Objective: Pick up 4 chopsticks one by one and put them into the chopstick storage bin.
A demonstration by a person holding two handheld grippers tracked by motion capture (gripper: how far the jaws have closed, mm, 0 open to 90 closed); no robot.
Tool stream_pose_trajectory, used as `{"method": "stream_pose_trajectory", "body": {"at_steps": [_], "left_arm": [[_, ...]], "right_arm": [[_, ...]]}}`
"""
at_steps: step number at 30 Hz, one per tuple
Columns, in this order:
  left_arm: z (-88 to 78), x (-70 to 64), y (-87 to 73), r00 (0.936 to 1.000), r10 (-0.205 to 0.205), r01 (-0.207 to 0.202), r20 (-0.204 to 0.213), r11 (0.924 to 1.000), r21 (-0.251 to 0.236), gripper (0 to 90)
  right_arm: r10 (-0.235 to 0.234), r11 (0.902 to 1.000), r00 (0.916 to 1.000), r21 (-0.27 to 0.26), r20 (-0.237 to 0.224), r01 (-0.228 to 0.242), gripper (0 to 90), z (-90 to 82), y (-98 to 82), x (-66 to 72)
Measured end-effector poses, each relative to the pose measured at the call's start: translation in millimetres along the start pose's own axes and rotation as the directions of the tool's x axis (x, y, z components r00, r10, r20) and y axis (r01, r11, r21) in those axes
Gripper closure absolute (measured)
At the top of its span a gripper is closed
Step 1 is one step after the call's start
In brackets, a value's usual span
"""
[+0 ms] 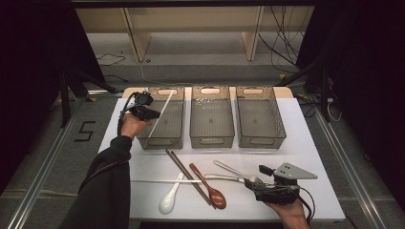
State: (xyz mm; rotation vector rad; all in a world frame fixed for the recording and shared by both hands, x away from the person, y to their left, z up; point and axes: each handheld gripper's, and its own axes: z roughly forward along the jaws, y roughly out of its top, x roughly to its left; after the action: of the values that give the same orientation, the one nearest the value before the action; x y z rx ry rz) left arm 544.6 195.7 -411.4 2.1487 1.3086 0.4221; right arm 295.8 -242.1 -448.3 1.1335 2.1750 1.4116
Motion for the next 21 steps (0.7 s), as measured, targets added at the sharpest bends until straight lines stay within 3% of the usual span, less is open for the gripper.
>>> {"method": "stream_pose_trajectory", "body": {"at_steps": [3, 15, 21], "left_arm": [[-4.1, -0.1, -0.9, 1.0, 0.006, -0.006, -0.001, 1.0, -0.004, 75.3], [-50.4, -18.2, -8.2, 0.9932, 0.057, -0.049, 0.102, 0.9959, -0.076, 50.3], [-63.5, -34.9, -20.9, 0.9851, 0.124, -0.116, 0.12, 0.9909, -0.068, 42.5]], "right_arm": [[0.0, 1.0, 1.0, -0.001, 0.0, 0.0, 23.9, 0.1, 0.0, -0.2], [0.001, 1.0, 1.0, 0.0, 0.004, -0.001, 23.9, 0.2, 0.1, 0.0], [0.001, 1.0, 1.0, 0.0, 0.004, -0.001, 23.9, 0.0, 0.0, 0.1]]}}
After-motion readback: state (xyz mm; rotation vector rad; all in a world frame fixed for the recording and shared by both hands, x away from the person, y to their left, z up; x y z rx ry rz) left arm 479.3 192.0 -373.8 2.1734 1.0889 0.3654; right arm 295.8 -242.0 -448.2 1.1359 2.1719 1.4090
